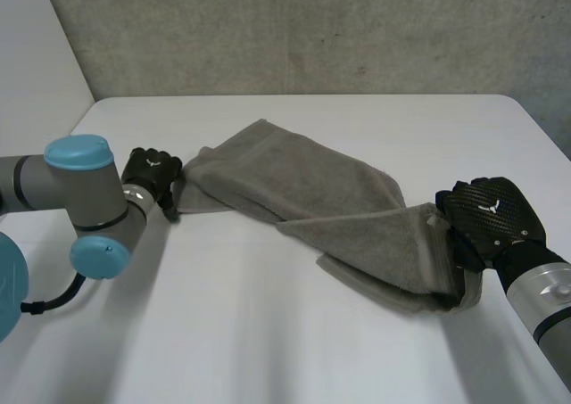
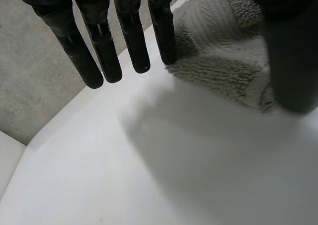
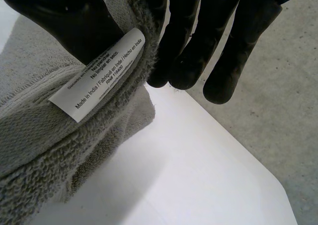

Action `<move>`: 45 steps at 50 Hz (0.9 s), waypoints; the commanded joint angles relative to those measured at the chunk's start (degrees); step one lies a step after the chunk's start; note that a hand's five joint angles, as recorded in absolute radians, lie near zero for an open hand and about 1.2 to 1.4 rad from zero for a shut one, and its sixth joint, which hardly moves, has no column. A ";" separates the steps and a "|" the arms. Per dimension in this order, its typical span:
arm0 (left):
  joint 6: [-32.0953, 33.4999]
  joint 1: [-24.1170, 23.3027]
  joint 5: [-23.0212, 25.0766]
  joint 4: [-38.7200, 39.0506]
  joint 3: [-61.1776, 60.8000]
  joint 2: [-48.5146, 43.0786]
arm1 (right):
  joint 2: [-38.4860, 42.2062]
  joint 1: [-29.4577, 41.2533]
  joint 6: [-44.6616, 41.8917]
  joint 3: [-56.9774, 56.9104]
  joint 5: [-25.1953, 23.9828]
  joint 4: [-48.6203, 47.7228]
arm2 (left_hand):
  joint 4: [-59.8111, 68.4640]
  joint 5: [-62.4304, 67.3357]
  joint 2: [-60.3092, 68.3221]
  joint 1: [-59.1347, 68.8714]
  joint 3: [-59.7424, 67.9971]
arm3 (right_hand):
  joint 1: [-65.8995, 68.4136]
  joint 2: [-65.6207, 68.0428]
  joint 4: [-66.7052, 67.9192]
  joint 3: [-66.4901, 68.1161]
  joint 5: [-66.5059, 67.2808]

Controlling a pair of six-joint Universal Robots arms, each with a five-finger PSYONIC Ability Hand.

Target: Fold the towel.

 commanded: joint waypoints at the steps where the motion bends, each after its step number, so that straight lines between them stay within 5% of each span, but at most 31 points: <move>1: 0.00 0.28 0.29 0.18 0.50 -0.46 | 0.09 0.05 -0.01 0.08 0.07 0.00 | -0.86 0.19 -0.62 -1.23 -0.39 | 1.32 0.72 1.00 0.33 0.00; 45: -4.92 0.11 4.16 2.55 4.81 -4.59 | 2.55 0.05 -1.15 -0.10 0.33 -0.18 | 16.30 17.35 16.54 15.92 16.77 | 0.65 0.05 0.33 -0.34 -0.67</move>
